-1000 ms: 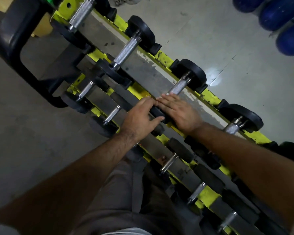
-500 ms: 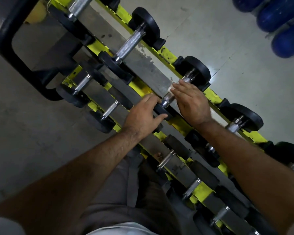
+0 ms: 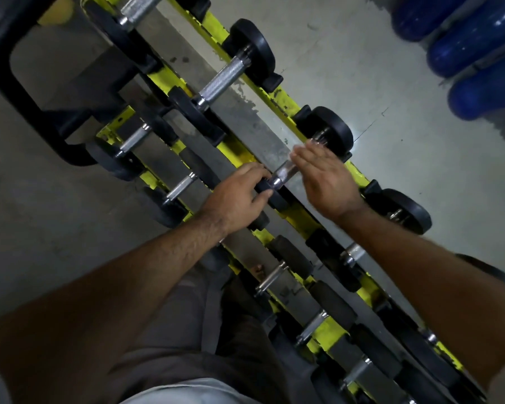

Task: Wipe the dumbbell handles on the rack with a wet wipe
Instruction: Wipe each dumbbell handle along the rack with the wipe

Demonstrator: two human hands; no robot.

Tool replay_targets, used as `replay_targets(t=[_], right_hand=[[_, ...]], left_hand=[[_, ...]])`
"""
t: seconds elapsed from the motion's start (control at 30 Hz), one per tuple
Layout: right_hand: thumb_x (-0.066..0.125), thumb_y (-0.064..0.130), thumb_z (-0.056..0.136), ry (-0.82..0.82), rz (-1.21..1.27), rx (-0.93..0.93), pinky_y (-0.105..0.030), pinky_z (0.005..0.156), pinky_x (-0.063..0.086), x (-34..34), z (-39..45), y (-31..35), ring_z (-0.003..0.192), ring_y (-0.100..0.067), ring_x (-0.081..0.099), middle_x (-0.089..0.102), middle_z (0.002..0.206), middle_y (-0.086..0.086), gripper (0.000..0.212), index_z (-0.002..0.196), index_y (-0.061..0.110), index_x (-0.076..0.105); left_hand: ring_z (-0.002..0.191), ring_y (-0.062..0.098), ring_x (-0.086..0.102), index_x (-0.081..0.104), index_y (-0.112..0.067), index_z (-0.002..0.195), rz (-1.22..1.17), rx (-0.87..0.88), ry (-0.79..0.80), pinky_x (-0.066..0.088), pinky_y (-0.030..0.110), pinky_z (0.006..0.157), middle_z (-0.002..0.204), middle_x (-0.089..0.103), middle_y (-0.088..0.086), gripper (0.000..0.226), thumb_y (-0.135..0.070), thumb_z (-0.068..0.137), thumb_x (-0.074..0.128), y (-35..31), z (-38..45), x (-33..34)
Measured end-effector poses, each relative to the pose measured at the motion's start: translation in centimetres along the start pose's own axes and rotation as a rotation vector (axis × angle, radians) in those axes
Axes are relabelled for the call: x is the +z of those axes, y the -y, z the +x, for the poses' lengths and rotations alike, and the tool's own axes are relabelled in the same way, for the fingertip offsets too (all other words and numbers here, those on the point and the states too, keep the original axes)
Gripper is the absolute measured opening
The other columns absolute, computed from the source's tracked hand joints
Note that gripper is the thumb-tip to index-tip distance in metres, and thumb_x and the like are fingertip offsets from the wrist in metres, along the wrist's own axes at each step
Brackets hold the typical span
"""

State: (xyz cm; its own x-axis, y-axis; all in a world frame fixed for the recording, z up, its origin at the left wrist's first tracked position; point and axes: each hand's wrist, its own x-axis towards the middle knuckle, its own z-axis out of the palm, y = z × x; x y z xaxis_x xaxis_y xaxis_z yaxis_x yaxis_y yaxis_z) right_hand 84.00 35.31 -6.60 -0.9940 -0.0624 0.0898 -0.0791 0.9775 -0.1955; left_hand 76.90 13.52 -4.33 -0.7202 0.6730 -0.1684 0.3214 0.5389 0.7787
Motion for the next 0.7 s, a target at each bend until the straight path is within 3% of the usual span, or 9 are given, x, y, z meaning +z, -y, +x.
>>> replay_targets(t=[0.13, 0.27, 0.43, 0.57, 0.7], right_hand=[[0.052, 0.014, 0.099, 0.09, 0.059, -0.257, -0.052, 0.112, 0.042, 1.4, -0.6, 1.6, 0.132, -0.03, 0.055, 0.061, 0.138, -0.013, 0.038, 0.134, 0.006, 0.062], [0.049, 0.01, 0.1, 0.034, -0.023, -0.057, -0.05, 0.116, 0.037, 0.0, 0.1, 0.2, 0.137, -0.03, 0.05, 0.058, 0.142, -0.013, 0.038, 0.137, 0.007, 0.058], [0.048, 0.019, 0.1, 0.139, 0.008, -0.193, -0.05, 0.114, 0.039, 0.2, -0.5, 2.3, 0.134, -0.031, 0.053, 0.06, 0.139, -0.012, 0.04, 0.135, 0.007, 0.061], [0.038, 0.02, 0.102, 0.136, -0.159, 0.114, -0.049, 0.121, 0.027, -1.6, 0.6, 1.4, 0.144, -0.031, 0.041, 0.053, 0.147, -0.014, 0.046, 0.143, 0.006, 0.052], [0.038, 0.031, 0.101, 0.242, -0.222, -0.023, -0.045, 0.121, 0.02, -0.9, -0.1, 3.3, 0.143, -0.031, 0.042, 0.053, 0.148, -0.013, 0.05, 0.143, 0.007, 0.053]], left_hand=[[0.095, 0.009, 0.055, 0.058, -0.02, 0.12, -0.011, -0.032, 0.064, 0.052, 0.035, 0.083, 0.125, 0.054, -0.008, 0.037, -0.036, 0.089, 0.069, 0.5, 0.5, -0.7], [0.093, 0.015, 0.057, 0.057, -0.018, 0.121, 0.015, -0.047, 0.104, 0.05, 0.035, 0.084, 0.123, 0.053, -0.005, 0.042, -0.04, 0.088, 0.07, 0.9, 0.7, -0.6], [0.101, 0.017, 0.056, 0.057, -0.018, 0.114, 0.0, -0.021, 0.112, 0.051, 0.039, 0.085, 0.118, 0.053, -0.003, 0.041, -0.04, 0.084, 0.074, 0.6, 0.8, -0.6], [0.099, 0.016, 0.057, 0.057, -0.017, 0.115, 0.032, -0.031, 0.103, 0.043, 0.027, 0.074, 0.121, 0.052, -0.003, 0.042, -0.041, 0.085, 0.073, 0.4, 0.8, -0.7], [0.097, 0.02, 0.059, 0.057, -0.017, 0.114, 0.074, -0.014, 0.102, 0.046, 0.028, 0.073, 0.123, 0.052, -0.003, 0.042, -0.043, 0.085, 0.072, 0.0, 0.6, -0.7]])
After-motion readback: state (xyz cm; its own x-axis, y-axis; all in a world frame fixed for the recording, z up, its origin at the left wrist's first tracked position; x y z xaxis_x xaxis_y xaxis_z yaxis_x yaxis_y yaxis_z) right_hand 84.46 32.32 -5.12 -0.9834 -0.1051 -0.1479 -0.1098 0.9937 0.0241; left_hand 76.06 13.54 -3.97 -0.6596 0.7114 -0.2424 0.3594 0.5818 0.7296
